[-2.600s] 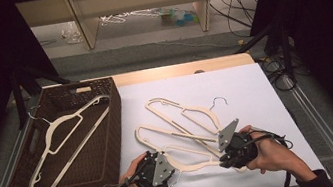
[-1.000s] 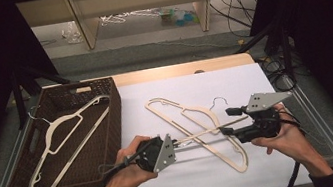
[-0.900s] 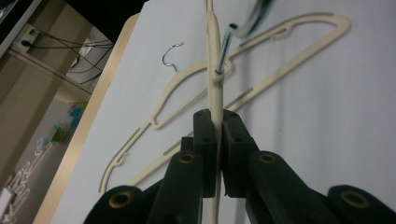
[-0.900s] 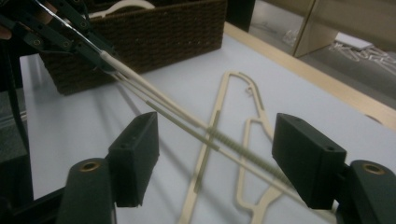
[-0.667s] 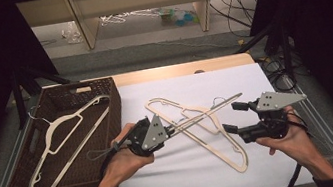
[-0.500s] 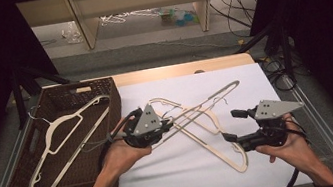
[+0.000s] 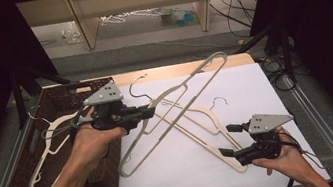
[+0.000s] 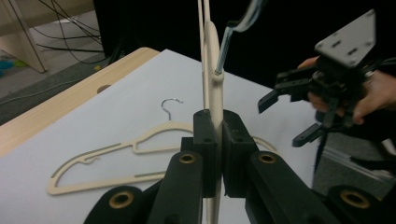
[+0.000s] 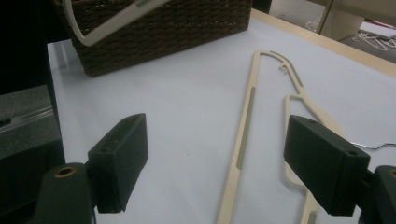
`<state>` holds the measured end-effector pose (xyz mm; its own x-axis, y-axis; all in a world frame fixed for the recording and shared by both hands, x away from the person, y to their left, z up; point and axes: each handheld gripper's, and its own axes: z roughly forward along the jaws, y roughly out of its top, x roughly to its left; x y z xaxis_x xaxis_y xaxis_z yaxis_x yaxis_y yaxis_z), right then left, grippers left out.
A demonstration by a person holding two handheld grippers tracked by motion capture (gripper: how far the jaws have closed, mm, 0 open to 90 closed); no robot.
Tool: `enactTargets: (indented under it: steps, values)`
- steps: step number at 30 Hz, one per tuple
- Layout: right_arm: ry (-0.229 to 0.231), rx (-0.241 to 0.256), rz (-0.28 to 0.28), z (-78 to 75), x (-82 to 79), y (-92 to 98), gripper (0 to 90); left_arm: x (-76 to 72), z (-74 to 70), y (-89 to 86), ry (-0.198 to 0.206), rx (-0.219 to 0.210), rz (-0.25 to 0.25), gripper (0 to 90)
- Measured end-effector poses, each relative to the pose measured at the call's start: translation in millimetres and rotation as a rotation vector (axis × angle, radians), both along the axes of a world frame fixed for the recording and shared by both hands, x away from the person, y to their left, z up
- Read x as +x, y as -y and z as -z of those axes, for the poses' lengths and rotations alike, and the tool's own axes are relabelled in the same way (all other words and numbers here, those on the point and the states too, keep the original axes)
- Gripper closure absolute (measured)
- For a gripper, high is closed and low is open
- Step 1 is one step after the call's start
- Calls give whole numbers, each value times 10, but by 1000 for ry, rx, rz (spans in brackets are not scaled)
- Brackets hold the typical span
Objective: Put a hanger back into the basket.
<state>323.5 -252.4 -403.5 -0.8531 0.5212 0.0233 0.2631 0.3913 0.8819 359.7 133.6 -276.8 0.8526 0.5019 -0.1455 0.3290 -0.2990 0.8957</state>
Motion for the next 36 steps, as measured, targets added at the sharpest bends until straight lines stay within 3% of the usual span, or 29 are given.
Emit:
enactTargets:
  steps: [4, 5, 9, 11, 18, 23, 24, 26, 33, 36]
  values:
    - [-12, -10, -7, 36, -20, 2, 226, -30, -145, -171, -30, -44, -14, 859]
    - [-14, -26, -3, 36, -30, 13, 226, -37, -191, -222, -29, -49, -24, 859]
    - [-20, -12, 1, 76, -41, 21, 223, -61, -374, -432, -23, -76, -51, 859]
    - [-18, -12, -1, 91, -50, 31, 218, -74, -442, -533, -11, -67, -63, 858]
    - [-31, -16, 0, 144, -88, 54, 210, -59, -568, -1035, 31, -7, -195, 858]
    - [-36, -17, 2, 155, -96, 66, 210, -1, -565, -1396, 49, 4, -275, 859]
    - [-32, -16, 5, 162, -95, 65, 210, -11, -555, -1451, 21, 2, -305, 859]
    - [-33, -15, 3, 173, -93, 61, 210, 49, -519, -1580, 48, 23, -317, 859]
    - [-41, -16, -3, 186, -103, 49, 205, 227, -265, -1879, 45, 104, -386, 859]
    - [-41, -9, -6, 183, -104, 60, 202, 270, -126, -2000, 27, 121, -422, 859]
